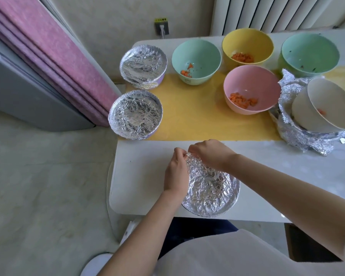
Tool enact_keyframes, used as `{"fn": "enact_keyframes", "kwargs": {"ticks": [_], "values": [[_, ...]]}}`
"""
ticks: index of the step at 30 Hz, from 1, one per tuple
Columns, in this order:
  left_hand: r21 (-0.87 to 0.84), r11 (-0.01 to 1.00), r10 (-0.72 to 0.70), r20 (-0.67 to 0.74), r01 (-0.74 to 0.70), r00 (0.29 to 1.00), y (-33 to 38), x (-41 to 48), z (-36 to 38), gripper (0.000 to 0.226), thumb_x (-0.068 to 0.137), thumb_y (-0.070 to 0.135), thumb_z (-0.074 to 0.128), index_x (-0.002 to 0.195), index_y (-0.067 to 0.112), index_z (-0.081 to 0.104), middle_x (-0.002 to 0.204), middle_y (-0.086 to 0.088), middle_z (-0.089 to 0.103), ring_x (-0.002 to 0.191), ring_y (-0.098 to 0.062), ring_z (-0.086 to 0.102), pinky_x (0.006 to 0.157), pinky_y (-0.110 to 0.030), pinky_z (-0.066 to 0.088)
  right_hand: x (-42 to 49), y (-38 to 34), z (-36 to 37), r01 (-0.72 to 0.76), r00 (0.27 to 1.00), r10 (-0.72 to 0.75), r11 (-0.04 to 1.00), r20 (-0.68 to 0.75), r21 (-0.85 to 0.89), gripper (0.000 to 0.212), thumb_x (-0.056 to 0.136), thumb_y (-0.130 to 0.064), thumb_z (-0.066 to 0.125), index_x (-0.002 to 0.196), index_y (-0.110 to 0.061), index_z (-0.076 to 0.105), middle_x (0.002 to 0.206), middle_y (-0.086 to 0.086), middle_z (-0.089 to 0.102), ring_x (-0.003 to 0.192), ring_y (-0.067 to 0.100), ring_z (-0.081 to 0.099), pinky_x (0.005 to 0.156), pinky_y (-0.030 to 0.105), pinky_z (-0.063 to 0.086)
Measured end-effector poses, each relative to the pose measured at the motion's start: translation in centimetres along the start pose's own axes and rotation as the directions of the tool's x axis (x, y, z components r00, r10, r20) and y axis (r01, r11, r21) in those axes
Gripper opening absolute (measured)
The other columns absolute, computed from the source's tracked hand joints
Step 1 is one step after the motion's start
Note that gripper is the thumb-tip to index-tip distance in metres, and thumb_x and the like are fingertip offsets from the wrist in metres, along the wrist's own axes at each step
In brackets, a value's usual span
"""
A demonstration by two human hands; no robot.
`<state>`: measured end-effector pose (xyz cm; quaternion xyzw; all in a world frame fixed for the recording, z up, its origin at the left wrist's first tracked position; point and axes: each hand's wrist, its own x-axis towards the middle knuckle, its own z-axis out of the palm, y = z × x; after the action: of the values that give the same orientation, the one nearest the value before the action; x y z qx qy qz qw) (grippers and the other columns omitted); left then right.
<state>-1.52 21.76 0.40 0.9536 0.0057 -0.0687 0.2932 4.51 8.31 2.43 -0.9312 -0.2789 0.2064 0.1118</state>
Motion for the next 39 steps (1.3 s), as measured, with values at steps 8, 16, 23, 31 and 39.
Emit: {"fn": "enact_keyframes", "kwargs": {"ticks": [8,16,23,31,39], "values": [[0.002,1.000,-0.022,0.032,0.022,0.999,-0.2,-0.4,0.3,0.053,0.090,-0.007,0.042,0.137,0.014,0.030,0.129,-0.008,0.054,0.109,-0.024,0.058,0.079,-0.035,0.049,-0.9,1.4,0.3,-0.039,0.999,0.042,0.959,-0.007,0.279,0.031,0.102,-0.021,0.036,0.123,-0.012,0.056,0.111,0.008,0.067,0.097,0.026,0.062,0.081,0.034,0.046],[-0.081,0.994,-0.079,-0.001,0.078,0.997,0.1,-1.2,0.6,0.055,0.088,-0.010,0.040,0.136,0.014,0.032,0.139,-0.002,0.039,0.114,-0.023,0.051,0.085,-0.035,0.045,-1.6,1.9,1.5,-0.043,0.995,0.063,0.969,-0.074,0.243,0.034,0.084,0.005,0.049,0.111,-0.012,0.060,0.098,0.008,0.069,0.085,0.029,0.064,0.067,0.032,0.045],[-0.081,0.995,-0.059,-0.087,0.052,0.994,0.3,-0.6,0.5,0.023,0.099,0.017,0.039,0.110,0.010,0.059,0.097,-0.008,0.066,0.084,-0.029,0.059,0.065,-0.031,0.035,-2.1,1.5,1.5,-0.024,0.998,0.027,0.998,-0.055,0.060,0.030,0.096,-0.005,0.039,0.124,-0.009,0.049,0.111,0.007,0.063,0.091,0.027,0.061,0.066,0.030,0.041],[-0.110,0.993,-0.064,-0.149,0.048,0.987,0.7,-0.5,0.9,0.018,0.096,0.010,0.046,0.101,0.005,0.063,0.083,-0.015,0.068,0.074,-0.034,0.061,0.060,-0.031,0.034,-1.1,1.4,0.7,0.028,0.999,-0.029,0.997,0.017,0.077,0.037,0.091,0.004,0.037,0.123,-0.009,0.051,0.107,0.011,0.064,0.088,0.028,0.060,0.063,0.030,0.035],[-0.050,0.999,-0.022,-0.140,0.015,0.990,0.7,-0.3,0.5,0.021,0.096,0.007,0.046,0.106,0.003,0.064,0.090,-0.015,0.070,0.080,-0.033,0.064,0.064,-0.033,0.042,-0.6,1.0,-0.2,0.066,0.990,-0.069,0.997,0.121,0.028,0.032,0.093,0.000,0.036,0.123,-0.006,0.047,0.106,0.014,0.061,0.091,0.030,0.059,0.071,0.038,0.045]]}}
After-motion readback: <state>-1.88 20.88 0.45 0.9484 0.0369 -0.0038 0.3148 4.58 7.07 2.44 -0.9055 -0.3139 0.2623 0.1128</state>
